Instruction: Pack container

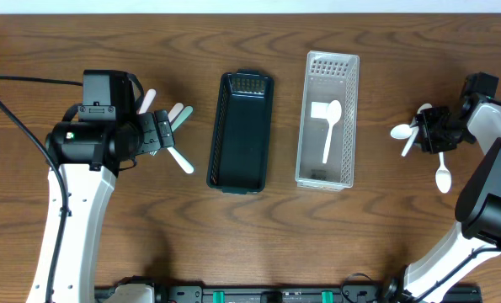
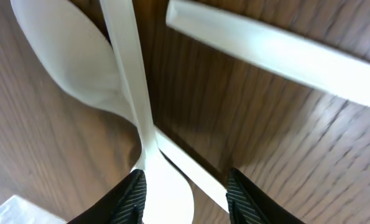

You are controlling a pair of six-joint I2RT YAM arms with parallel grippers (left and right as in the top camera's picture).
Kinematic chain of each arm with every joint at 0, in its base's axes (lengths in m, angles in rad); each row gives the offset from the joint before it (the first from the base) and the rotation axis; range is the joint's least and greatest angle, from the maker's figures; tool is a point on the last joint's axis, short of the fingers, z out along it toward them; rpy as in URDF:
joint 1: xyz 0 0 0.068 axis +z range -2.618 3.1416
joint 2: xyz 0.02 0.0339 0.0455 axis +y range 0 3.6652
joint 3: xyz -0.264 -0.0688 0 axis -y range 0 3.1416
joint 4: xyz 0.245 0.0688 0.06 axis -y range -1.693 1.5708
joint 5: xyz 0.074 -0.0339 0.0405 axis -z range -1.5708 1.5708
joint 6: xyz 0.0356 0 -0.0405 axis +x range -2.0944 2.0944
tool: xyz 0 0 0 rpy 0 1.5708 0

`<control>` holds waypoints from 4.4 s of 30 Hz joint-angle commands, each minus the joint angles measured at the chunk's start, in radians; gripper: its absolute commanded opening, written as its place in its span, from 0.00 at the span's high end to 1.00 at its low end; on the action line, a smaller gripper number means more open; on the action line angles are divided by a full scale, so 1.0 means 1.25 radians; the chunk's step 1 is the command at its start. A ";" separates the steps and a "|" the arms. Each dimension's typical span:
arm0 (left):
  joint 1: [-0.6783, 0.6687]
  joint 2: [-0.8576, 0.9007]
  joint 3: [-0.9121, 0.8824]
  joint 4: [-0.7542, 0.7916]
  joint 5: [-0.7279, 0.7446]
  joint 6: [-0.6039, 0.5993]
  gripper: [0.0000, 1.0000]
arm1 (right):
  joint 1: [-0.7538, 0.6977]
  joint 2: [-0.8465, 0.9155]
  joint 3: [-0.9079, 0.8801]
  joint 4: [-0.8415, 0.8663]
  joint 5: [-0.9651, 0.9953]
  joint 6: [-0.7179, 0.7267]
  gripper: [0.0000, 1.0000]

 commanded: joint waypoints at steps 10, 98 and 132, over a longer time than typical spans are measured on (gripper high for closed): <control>0.004 0.001 0.017 -0.003 -0.013 0.005 0.02 | -0.011 -0.009 -0.007 -0.002 -0.007 -0.026 0.54; 0.004 0.001 0.017 -0.003 -0.013 0.005 0.02 | 0.016 0.027 0.021 -0.002 0.213 -1.199 0.59; 0.004 0.001 0.017 -0.003 -0.013 0.005 0.02 | -0.006 0.024 0.080 -0.085 0.273 -0.815 0.71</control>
